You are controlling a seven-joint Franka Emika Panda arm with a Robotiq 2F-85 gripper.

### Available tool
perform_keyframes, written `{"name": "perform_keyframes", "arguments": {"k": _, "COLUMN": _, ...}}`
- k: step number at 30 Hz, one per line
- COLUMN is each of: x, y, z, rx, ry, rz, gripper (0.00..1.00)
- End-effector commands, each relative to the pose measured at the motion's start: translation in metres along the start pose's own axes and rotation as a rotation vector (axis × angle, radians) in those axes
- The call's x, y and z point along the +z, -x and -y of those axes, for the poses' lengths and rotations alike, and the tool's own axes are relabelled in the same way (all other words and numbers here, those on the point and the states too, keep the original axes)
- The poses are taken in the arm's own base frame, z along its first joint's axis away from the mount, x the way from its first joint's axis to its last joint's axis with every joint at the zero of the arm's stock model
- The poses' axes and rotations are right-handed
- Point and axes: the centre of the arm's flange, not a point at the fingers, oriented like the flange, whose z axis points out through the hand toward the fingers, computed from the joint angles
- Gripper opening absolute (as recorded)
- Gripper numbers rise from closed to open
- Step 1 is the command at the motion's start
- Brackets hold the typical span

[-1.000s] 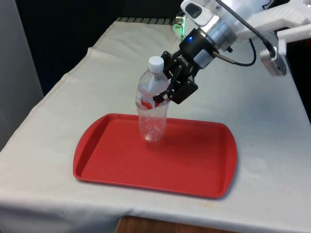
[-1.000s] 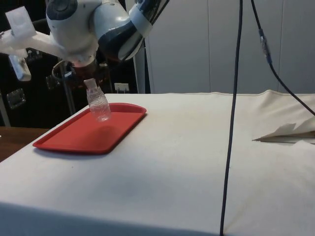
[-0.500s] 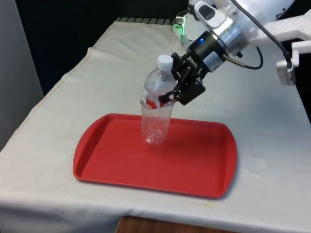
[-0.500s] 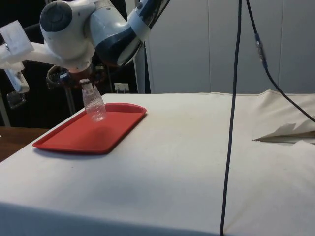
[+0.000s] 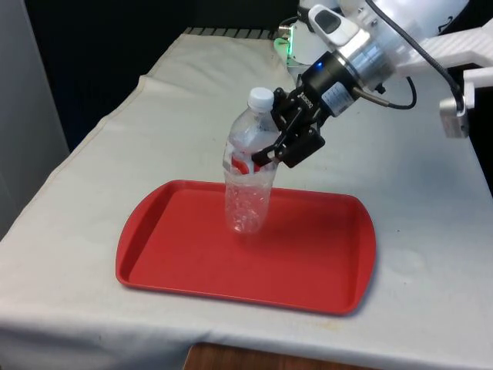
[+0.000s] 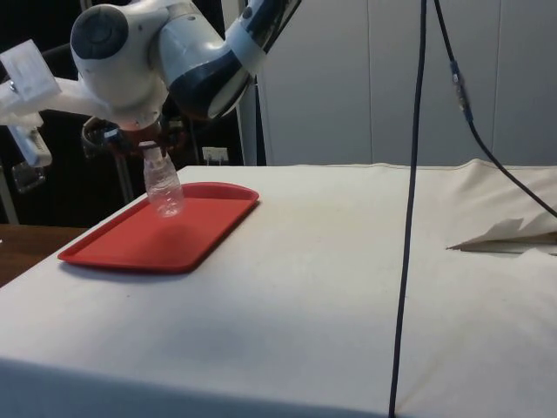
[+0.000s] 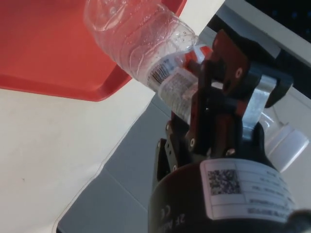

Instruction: Place the bottle upright on the tray.

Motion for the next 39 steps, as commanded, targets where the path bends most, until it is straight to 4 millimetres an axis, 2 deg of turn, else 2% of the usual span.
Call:
{"name": "perform_keyframes", "arguments": {"k": 1, "x": 0.001, "y": 0.0, "z": 0.002, "rx": 0.015, "ry": -0.009, "rz": 0.017, "gripper": 0.0}}
{"name": "perform_keyframes", "arguments": {"k": 23, "x": 0.016, "y": -0.001, "z": -0.003, "rx": 0.092, "ry": -0.003, "rz": 0.061, "gripper": 0.0}}
{"name": "perform_keyframes", "arguments": {"k": 39, "x": 0.03, "y": 0.004, "z": 0.011, "rx": 0.052, "ry": 0.024, "rz": 0.118, "gripper": 0.0}}
